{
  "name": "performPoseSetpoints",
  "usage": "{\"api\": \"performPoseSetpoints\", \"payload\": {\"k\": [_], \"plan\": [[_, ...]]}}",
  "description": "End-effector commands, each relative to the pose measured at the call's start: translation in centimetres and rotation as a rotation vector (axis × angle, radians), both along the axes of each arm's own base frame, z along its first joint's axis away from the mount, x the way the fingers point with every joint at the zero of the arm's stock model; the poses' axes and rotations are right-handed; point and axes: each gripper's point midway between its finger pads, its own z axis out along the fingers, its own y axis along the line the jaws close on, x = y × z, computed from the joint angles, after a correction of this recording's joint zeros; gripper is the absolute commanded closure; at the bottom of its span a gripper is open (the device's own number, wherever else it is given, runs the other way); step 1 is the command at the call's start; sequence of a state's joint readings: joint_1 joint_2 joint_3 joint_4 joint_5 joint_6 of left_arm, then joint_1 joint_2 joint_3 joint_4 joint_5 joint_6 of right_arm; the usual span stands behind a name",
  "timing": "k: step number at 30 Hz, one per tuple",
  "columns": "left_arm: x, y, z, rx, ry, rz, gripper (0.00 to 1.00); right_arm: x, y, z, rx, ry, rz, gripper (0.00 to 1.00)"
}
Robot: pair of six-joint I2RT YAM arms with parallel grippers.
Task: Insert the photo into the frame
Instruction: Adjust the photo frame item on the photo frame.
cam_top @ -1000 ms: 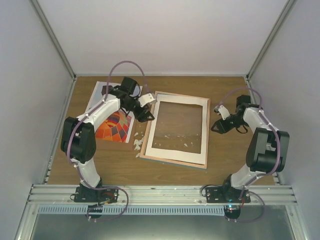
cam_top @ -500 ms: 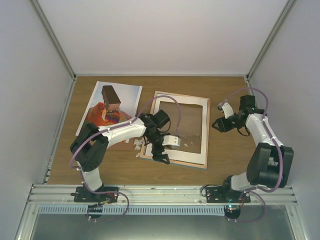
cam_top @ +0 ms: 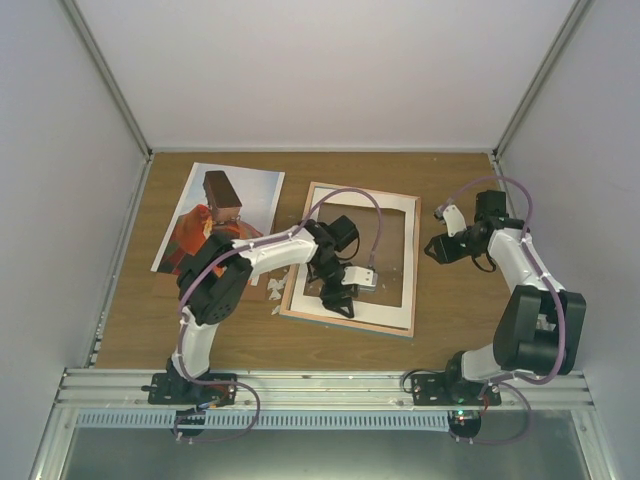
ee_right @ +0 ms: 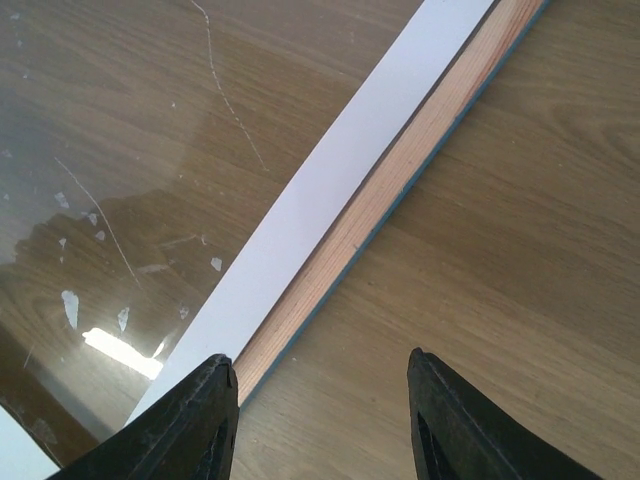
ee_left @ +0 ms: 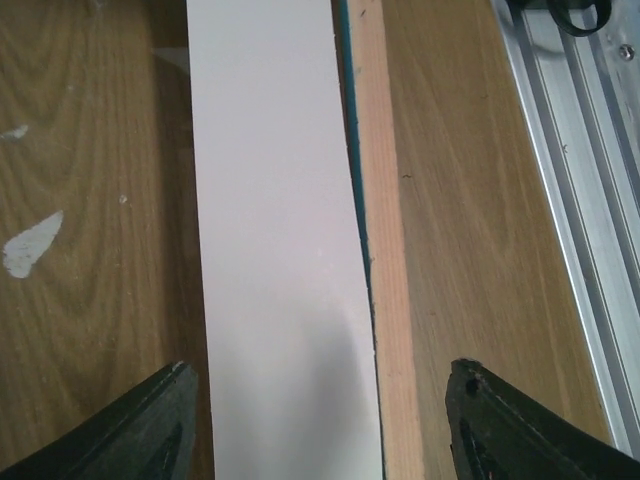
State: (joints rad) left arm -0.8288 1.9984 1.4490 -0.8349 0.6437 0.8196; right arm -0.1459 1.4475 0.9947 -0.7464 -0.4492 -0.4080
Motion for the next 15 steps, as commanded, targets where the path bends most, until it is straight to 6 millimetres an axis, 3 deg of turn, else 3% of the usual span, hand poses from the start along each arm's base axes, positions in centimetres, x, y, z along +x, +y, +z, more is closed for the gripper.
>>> {"api": "performPoseSetpoints", "payload": {"k": [1, 10, 15], "plan": [[-0.2, -0.4, -0.6, 0.010, 0.053, -0.029, 0.32, 0.2, 0.1, 0.4, -0.009, -0.024, -0.009, 0.52], [0.1, -0.5, -1.6, 0.041, 0.081, -0.029, 0.36, 0.1, 0.3, 0.5, 0.002, -0.026, -0.003, 0.52], [0.1, 0.2, -1.7, 0.064, 0.100, -0.031, 0.45, 0.2, 0.3, 0.5, 0.006, -0.029, -0.001, 0.52]]}}
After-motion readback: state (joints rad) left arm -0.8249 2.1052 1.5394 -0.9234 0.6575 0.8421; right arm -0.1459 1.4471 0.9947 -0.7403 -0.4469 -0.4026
